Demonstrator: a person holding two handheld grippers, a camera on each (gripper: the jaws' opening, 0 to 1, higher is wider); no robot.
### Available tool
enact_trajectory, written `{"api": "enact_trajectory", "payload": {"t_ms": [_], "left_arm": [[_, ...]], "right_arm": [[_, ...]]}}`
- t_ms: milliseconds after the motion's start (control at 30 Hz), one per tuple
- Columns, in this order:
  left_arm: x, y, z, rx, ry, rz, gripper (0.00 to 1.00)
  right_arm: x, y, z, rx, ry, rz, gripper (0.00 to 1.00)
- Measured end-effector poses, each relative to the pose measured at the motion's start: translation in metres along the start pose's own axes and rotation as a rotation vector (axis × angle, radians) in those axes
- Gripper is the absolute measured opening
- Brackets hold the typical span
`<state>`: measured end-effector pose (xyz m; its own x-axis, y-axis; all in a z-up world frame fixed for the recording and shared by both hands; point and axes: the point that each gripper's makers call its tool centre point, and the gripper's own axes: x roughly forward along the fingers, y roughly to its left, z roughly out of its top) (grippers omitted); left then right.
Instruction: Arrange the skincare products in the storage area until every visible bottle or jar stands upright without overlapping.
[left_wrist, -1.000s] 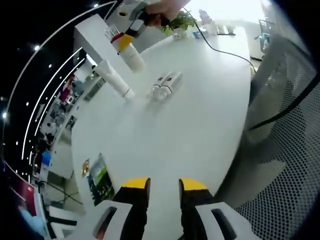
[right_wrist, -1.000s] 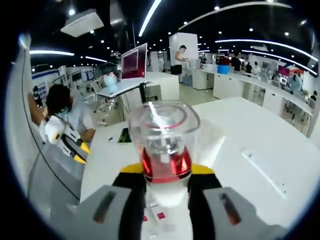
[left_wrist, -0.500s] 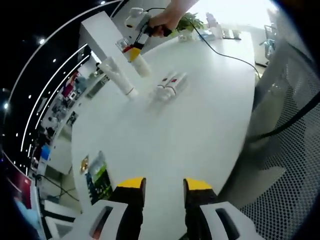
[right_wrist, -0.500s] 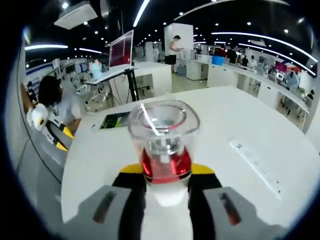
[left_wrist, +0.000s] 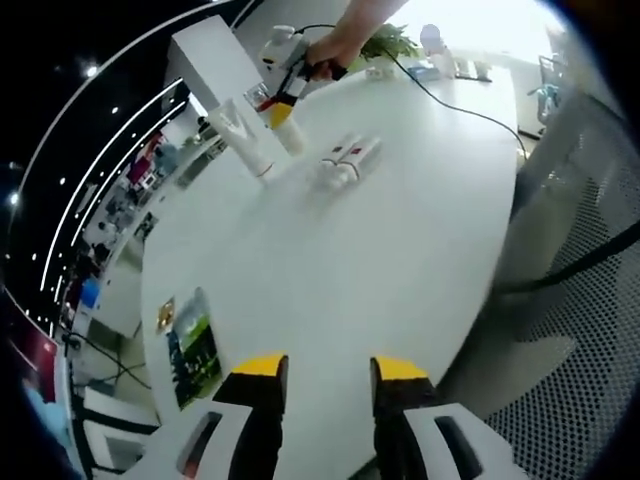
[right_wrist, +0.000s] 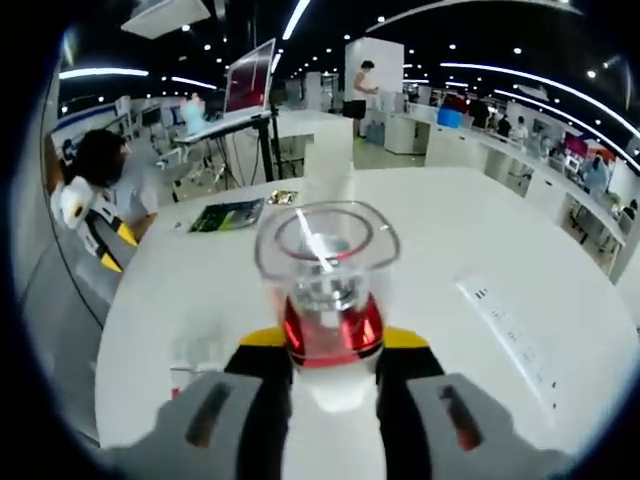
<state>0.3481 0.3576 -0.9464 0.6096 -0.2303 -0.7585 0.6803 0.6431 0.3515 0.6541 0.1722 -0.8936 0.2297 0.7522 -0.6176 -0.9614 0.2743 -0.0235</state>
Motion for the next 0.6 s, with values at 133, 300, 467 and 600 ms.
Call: {"api": "enact_trajectory", "payload": {"t_ms": [133,300,467,600], "left_arm": [[0.0,0.0,0.002,0.002,-0.016,0.003,0.33],[0.001,0.003,-0.003,-0.014,0.0,0.015,0.35],[0.001,0.002,-0.003,-0.008,-0.002,0.013,0.35],[0.001,0.002,-0.004,-0.005,0.007,0.015,0.35]], "right_arm": [[0.005,-0.002,-0.001,-0.022,0.007,0.014,0.31],[0.014,-0.006,0.0,-0.043,0.004,0.03,0.31],[0.017,-0.008,-0.001,-0.045,-0.001,0.045,0.31],[0.018,-0.012,0.001,-0.022,-0.028,0.044,0.31]]}}
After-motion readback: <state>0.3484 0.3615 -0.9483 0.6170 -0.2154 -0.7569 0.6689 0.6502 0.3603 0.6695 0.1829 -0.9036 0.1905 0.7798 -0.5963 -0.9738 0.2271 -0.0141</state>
